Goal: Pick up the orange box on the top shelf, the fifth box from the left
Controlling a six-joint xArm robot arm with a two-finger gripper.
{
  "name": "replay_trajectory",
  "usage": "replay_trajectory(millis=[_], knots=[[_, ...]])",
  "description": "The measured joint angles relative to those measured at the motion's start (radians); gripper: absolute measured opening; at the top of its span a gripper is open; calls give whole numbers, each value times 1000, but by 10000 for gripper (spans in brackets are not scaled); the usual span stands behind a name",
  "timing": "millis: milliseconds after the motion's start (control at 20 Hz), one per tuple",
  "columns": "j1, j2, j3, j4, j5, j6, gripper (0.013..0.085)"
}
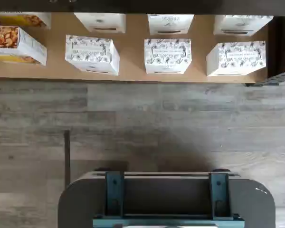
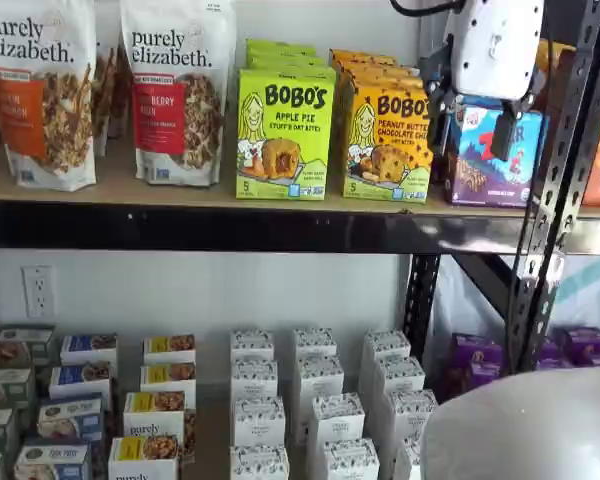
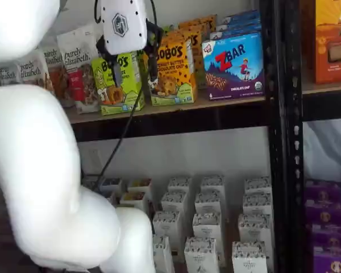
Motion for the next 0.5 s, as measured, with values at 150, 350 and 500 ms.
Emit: replay_trajectory(millis=[150, 350, 500], knots=[[-34, 19, -17, 45, 34, -13, 850], [-39, 18, -17, 54, 32, -16, 850], [-34, 13, -13, 45, 17, -17, 850]])
